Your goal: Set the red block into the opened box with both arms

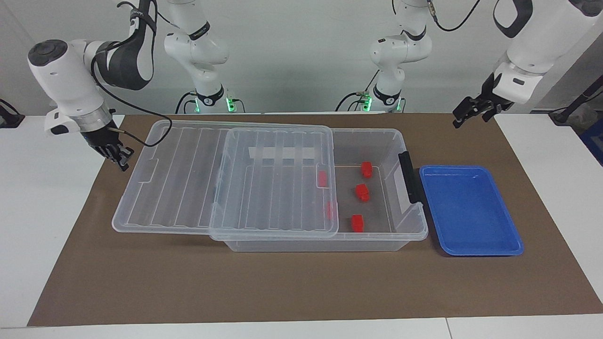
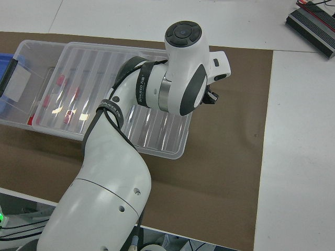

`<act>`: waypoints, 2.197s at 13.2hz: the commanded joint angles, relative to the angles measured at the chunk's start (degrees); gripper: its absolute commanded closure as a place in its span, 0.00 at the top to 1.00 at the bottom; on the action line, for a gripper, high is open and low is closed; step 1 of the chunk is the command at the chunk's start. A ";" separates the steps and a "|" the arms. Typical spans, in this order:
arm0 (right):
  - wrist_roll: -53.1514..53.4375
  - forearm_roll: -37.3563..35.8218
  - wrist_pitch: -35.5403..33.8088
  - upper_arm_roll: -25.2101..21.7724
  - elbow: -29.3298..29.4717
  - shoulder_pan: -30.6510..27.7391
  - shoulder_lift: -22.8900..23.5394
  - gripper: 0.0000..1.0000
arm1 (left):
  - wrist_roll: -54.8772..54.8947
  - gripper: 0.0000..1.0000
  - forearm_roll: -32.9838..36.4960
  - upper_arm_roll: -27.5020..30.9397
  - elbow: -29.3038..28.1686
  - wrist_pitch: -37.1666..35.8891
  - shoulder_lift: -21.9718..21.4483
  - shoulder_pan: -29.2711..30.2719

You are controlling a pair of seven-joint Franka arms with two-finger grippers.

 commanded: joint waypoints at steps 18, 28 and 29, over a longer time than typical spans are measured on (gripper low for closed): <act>10.55 0.48 3.69 0.52 -4.43 18.72 -1.25 0.00 | 6.11 1.00 0.27 -1.04 -7.74 11.18 -2.63 -3.56; 10.92 0.57 3.42 0.60 -3.82 22.95 -1.34 0.00 | 5.76 1.00 -0.08 -0.43 -7.04 11.18 -1.48 -6.52; 10.66 0.57 3.51 0.52 -3.65 22.77 -1.34 0.00 | 5.50 1.00 0.18 2.01 -7.13 11.27 -1.48 -9.15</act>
